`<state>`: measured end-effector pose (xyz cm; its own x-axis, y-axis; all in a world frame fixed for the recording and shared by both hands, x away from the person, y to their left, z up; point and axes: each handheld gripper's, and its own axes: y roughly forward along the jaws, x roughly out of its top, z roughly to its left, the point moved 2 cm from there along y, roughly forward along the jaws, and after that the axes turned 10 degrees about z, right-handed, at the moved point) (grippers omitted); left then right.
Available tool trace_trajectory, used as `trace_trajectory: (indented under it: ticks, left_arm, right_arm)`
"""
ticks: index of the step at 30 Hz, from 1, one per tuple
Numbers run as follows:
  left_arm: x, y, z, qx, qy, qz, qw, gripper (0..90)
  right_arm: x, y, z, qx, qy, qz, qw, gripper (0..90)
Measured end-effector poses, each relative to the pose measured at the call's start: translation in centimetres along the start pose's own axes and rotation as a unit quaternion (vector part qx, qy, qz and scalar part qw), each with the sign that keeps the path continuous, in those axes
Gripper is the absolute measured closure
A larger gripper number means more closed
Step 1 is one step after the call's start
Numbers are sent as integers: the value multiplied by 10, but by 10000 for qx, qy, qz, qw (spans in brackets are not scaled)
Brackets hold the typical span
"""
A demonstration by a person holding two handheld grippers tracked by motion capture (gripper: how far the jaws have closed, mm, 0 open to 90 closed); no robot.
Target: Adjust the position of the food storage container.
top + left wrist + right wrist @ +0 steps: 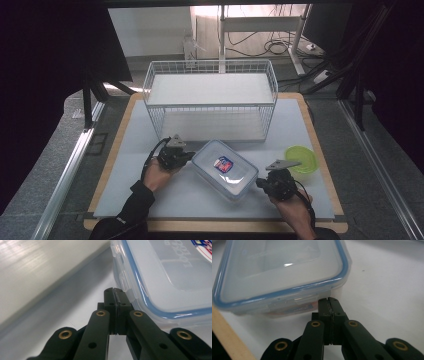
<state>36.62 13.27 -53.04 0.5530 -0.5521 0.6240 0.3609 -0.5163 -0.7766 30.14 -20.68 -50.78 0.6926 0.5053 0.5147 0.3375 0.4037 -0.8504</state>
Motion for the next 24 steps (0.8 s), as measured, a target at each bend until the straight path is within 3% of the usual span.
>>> trace_trajectory:
  ticks: [2, 4, 7, 12, 17, 24]
  left_arm:
    - [-4, -1, -5, -31, 28, 138, 9999, 896]
    - [-9, -4, -11, 79, 57, 196, 9998, 896]
    - [-15, -10, -16, 84, 134, 239, 9996, 893]
    - [-28, -22, -25, 206, 86, 305, 9993, 890]
    - [-44, -33, -32, 150, -66, 235, 9996, 883]
    - [-52, -40, -38, 166, -108, 239, 9995, 862]
  right_arm:
    - [2, 1, -4, -24, 87, -10, 10000, 898]
    - [5, 2, -8, 53, 150, -24, 9999, 899]
    - [9, 6, -11, 23, 117, 8, 9999, 899]
    - [21, 13, -13, -17, 98, -8, 10000, 899]
    - [37, 22, -13, 64, 34, -12, 10000, 899]
    - [46, 29, -9, 45, -37, 20, 10000, 899]
